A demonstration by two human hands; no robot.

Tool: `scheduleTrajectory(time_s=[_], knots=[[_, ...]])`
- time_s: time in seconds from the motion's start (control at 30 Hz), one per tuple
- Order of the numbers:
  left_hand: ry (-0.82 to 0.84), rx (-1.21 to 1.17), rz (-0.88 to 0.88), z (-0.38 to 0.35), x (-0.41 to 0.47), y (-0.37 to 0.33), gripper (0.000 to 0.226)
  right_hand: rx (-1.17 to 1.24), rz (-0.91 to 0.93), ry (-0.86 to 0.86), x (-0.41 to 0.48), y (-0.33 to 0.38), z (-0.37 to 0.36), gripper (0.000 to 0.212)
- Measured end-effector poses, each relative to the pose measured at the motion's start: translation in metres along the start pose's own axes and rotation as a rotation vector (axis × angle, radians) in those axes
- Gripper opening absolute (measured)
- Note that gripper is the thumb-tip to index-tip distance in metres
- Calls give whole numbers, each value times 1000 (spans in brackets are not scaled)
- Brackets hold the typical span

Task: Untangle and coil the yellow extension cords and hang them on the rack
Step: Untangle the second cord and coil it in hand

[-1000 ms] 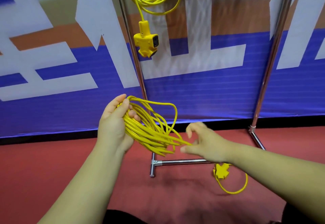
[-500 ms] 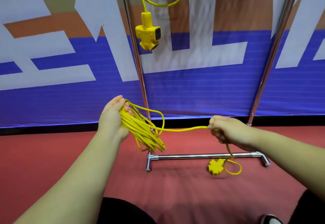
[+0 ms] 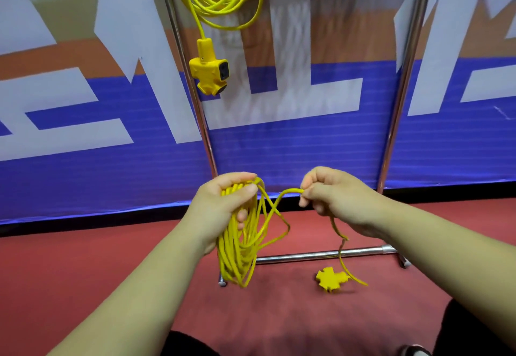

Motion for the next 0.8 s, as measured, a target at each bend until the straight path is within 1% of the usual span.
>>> scheduleTrajectory(time_s=[0.1, 0.23, 0.3, 0.4, 0.53, 0.67, 0.8], knots=[[131, 93, -8, -18, -4, 5, 23, 54, 70, 97, -4, 14, -1, 12], [242, 176, -27, -36, -5, 8, 31, 91, 117, 110, -7, 23, 4, 12], [251, 178, -35, -41, -3, 8, 35, 96, 115, 126, -8, 26, 8, 11], [257, 181, -38, -47, 0, 7, 33, 103, 112, 167, -10, 28, 13, 11], [333, 262, -78, -52, 1, 6, 32, 117, 104, 201, -12, 30, 19, 11], [333, 298, -67, -58, 3, 6, 20, 106, 96, 227, -14, 27, 23, 12], [343, 304, -74, -64, 1, 3, 20, 113, 91, 228, -13, 24, 27, 13]])
Point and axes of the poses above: each hand's wrist, its own x-axis towards the middle knuckle, its own z-axis out of the back of the hand, y = z × x, the point moved 2 cm from there along x, towards the middle knuckle, and after that the axes turned 8 degrees about x, right-handed, at the moved point
